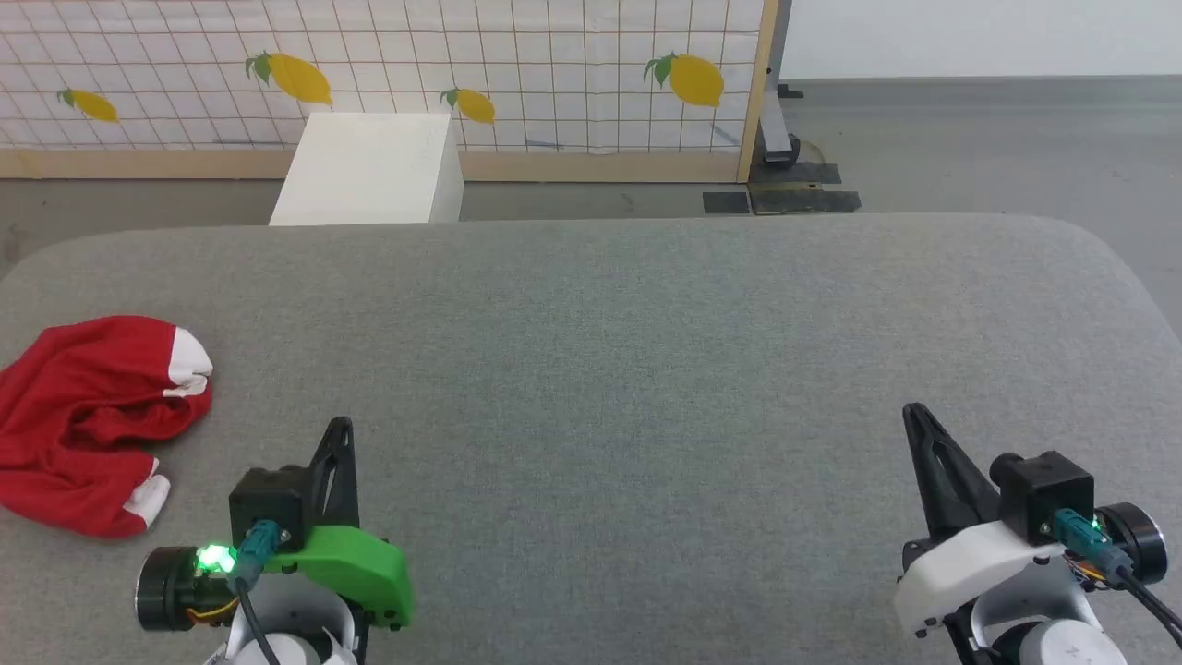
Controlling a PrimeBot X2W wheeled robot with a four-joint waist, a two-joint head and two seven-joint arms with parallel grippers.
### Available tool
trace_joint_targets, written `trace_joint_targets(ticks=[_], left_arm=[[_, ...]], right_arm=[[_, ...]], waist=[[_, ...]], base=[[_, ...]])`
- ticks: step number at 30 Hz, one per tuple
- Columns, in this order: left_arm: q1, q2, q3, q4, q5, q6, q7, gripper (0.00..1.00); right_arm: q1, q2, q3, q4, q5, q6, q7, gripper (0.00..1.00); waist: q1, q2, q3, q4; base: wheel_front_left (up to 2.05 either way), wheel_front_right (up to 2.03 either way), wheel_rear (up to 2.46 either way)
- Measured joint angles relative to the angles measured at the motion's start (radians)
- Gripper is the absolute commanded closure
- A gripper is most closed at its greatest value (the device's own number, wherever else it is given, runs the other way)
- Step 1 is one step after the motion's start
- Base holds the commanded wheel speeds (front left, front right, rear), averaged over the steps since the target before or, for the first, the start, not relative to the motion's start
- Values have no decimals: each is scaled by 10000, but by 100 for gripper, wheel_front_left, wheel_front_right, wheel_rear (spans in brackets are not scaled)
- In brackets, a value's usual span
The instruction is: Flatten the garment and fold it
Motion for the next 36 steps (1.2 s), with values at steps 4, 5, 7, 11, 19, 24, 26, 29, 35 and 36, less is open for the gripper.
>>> trace_joint_targets(ticks=[4, 5, 7, 11, 19, 24, 26, 29, 35, 36], left_arm=[[-2, 0, 0, 2, -4, -2, 0, 0], [-2, 0, 0, 2, -4, -2, 0, 0], [-2, 0, 0, 4, -13, -2, -2, 0], [-2, 0, -23, 38, -75, -8, -38, 0], [-2, 2, -54, 165, -173, -13, -259, 0], [1, 2, -13, 217, -263, -25, -372, 0], [2, 2, -2, 228, -284, -27, -454, 0], [5, 2, 12, 251, -341, -29, -504, 0], [12, 2, 48, 313, -412, -71, -633, 0], [19, 2, 54, 328, -412, -94, -656, 0]], right_arm=[[0, -2, -10, 8, 4, 2, 0, 0], [0, -2, -10, 8, 4, 2, 0, 0], [0, -2, -10, 13, 6, 2, 0, 0], [1, -2, -21, 67, 67, 2, -21, 0], [3, -2, -61, 234, 318, 2, -245, 0], [15, -2, -81, 337, 504, 2, -401, 0], [24, -2, -92, 368, 568, 2, -447, 0], [38, -2, -113, 424, 600, 2, -510, 0], [108, -2, -123, 543, 731, 2, -623, 0], [138, -2, -121, 568, 750, 2, -635, 0]], waist=[[0, 0, 0, 0], [0, 0, 0, 0], [0, 0, 0, 0], [0, 0, 1, 3], [0, 0, 4, 96], [0, 1, 25, 366], [0, 0, 28, 465], [0, 1, 37, 620], [1, 0, 42, 971], [0, 1, 39, 1040]], base=[[0, 0, 0], [0, 0, 0], [0, 0, 0], [0, 0, 0], [0, 0, 0], [0, 0, 0], [0, 0, 0], [0, 0, 0], [0, 0, 0], [0, 0, 0]])
